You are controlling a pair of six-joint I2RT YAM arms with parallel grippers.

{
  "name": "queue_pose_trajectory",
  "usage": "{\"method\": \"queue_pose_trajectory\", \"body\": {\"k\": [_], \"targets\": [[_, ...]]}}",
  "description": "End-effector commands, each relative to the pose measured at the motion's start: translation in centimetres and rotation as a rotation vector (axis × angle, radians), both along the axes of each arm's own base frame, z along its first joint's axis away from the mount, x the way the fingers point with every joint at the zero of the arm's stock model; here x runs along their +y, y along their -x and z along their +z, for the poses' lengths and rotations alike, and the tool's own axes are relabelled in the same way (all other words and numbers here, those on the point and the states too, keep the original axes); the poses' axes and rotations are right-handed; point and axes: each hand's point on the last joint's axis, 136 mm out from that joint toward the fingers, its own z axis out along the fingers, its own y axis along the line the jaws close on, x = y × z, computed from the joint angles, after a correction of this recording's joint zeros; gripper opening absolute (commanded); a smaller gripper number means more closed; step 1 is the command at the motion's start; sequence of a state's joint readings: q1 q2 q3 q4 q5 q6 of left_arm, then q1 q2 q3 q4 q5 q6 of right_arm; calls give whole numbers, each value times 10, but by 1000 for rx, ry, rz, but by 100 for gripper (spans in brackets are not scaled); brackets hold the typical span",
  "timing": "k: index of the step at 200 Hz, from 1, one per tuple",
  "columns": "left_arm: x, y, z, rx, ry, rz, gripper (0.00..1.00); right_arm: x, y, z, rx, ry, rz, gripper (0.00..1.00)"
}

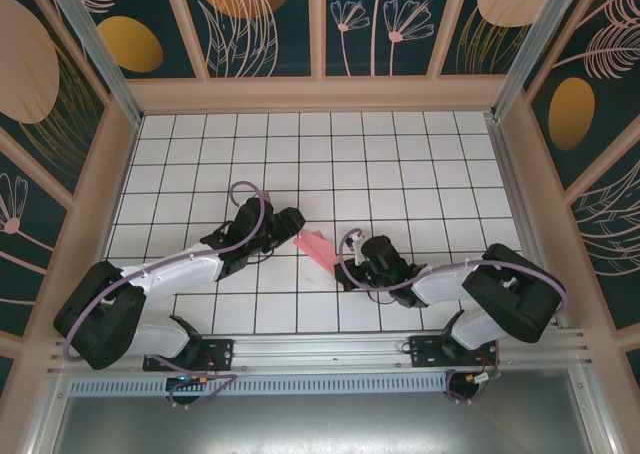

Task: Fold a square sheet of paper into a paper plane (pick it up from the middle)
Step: Fold the wing for the fifth time at the center of the table.

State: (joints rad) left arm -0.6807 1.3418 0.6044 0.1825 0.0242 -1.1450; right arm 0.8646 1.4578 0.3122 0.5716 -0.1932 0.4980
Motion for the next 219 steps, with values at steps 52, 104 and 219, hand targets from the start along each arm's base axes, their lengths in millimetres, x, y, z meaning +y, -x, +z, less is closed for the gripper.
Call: {"method": "queue_pose_trajectory", "body": {"k": [52, 104, 219], "targets": [[2, 3, 9, -47, 9, -5, 63, 8, -18, 2, 96, -50, -25, 5], [-1, 3, 8, -44, 13, -21, 63, 9, -19, -1, 141, -64, -24, 5], [-40, 6, 13, -77, 146, -186, 60, 12, -19, 5, 357, -235, -36, 5]]}}
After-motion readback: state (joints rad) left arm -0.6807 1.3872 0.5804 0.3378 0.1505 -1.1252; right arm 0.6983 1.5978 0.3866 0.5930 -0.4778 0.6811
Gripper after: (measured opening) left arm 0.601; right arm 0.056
